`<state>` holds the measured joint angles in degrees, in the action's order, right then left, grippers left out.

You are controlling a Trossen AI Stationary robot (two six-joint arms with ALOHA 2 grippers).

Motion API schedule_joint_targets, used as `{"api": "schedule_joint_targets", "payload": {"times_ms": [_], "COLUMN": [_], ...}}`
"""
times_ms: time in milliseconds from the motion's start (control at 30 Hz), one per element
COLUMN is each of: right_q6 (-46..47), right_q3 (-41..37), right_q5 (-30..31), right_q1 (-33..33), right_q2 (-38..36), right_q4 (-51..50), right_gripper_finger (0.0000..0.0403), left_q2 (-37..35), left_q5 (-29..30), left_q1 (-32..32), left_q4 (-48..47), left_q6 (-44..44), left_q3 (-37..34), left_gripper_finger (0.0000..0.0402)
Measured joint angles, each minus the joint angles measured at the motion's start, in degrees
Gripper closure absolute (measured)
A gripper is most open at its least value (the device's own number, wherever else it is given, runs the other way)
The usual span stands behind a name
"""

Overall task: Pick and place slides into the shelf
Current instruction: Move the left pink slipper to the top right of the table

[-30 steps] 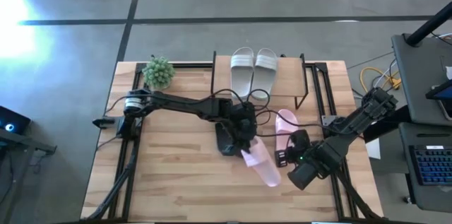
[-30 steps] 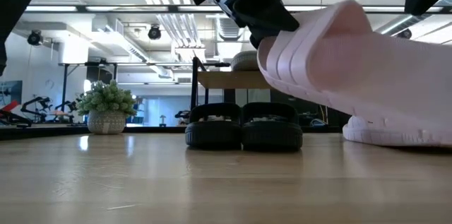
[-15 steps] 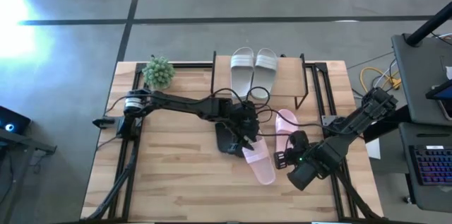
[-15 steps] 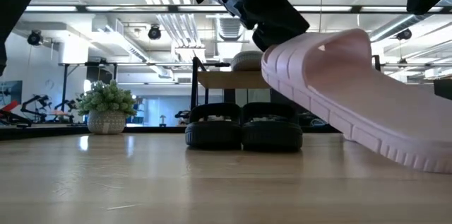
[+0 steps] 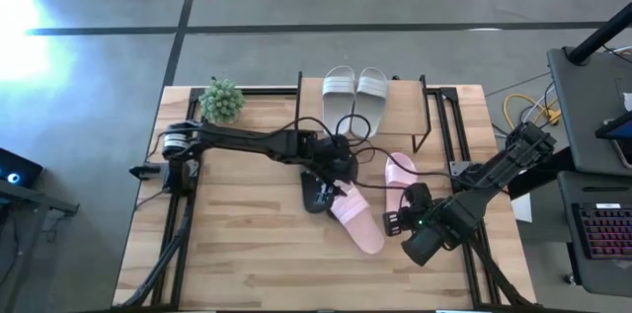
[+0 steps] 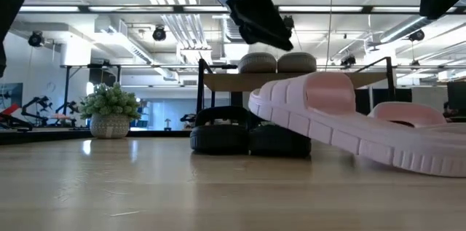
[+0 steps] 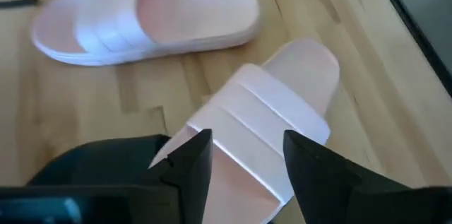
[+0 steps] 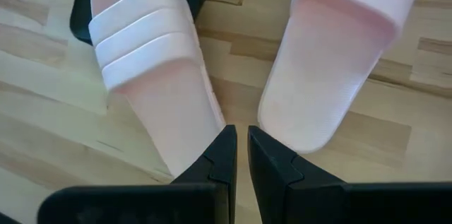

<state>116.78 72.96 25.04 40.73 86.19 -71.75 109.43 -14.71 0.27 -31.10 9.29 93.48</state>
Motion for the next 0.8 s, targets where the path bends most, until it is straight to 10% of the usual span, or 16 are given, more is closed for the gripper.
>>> {"api": "schedule_joint_targets", "payload": {"times_ms": [267, 800], "right_q6": [0.23, 0.03], "right_q3": [-0.21, -1.52], "right_q5": [-0.07, 0.0], "right_q1": [0.0, 0.0], "right_q2": [0.0, 0.0], "right_q4": [0.52, 0.52], "right_gripper_finger": [0.0374, 0.0374], "left_q2": [-5.99, -6.52], "left_q5": [1.29, 8.24], "left_q1": [-0.28, -1.43], "left_q4": [-12.03, 6.59], "left_q6": [-7.72, -11.99], "left_q3": [-2.89, -17.85], "left_gripper_finger": [0.0242, 0.0242]}}
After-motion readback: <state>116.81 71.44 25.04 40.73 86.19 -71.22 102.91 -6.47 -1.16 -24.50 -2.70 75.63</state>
